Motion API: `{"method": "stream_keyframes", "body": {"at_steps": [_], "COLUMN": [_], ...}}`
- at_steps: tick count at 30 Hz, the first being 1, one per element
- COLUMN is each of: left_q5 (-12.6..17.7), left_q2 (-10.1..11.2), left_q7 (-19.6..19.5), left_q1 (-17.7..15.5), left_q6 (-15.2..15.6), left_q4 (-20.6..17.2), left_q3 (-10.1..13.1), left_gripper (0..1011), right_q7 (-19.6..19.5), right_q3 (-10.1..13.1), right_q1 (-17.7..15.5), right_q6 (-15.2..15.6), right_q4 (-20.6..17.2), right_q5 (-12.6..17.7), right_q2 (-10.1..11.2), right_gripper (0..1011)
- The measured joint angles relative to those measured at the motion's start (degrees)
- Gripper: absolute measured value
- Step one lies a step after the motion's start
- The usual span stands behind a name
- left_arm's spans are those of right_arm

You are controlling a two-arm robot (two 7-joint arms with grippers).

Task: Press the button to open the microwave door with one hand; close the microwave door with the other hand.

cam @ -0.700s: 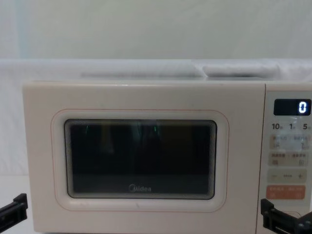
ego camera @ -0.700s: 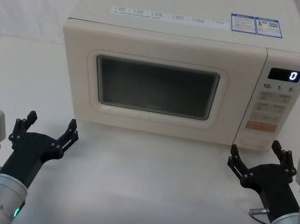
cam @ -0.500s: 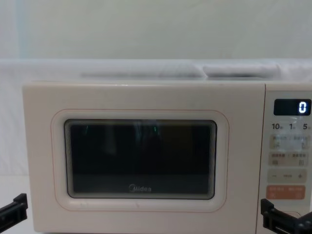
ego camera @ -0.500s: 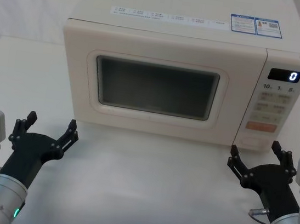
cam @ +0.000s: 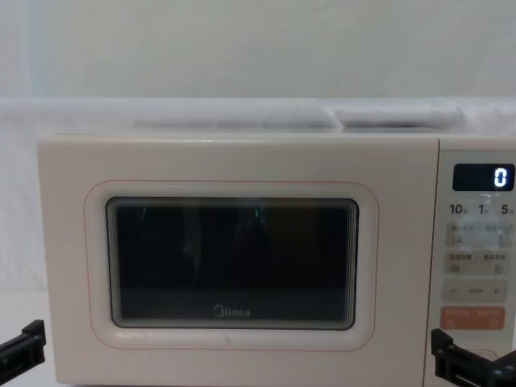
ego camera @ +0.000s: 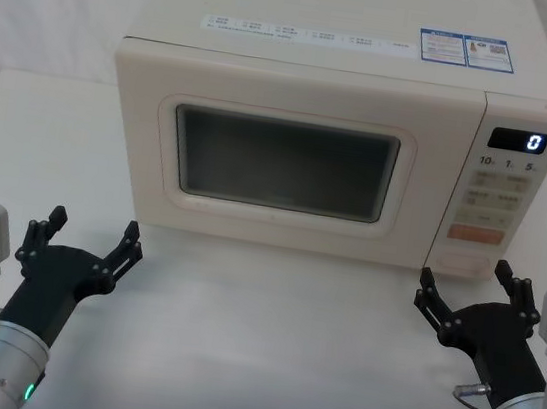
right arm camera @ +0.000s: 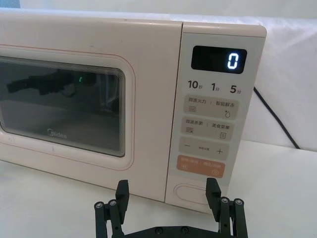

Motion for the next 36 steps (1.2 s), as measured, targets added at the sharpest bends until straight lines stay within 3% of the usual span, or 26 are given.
{"method": "stream_keyframes", "body": {"at_steps": [5, 14, 21, 29, 36], "left_q5": [0.0, 0.0, 0.0, 0.0, 0.0], "left_q2": [0.0, 0.0, 0.0, 0.0, 0.0], "left_q7": [0.0, 0.0, 0.0, 0.0, 0.0], "left_q1": [0.0, 0.0, 0.0, 0.0, 0.0], "left_q6": [0.0, 0.0, 0.0, 0.0, 0.0], "left_q4": [0.0, 0.0, 0.0, 0.0, 0.0], "left_q3": [0.0, 0.0, 0.0, 0.0, 0.0], "left_gripper": [1001, 1001, 1001, 1001, 1001], "right_q7": [0.0, 0.0, 0.0, 0.0, 0.0], "right_q3": [0.0, 0.0, 0.0, 0.0, 0.0], "right_q1": [0.0, 0.0, 0.0, 0.0, 0.0], "right_q6": [0.0, 0.0, 0.0, 0.0, 0.0], "right_q4": [0.0, 0.0, 0.0, 0.0, 0.0], "right_q5": [0.0, 0.0, 0.0, 0.0, 0.0], "right_q2": [0.0, 0.0, 0.0, 0.0, 0.0], "right_gripper": [999, 802, 594, 281, 88]}}
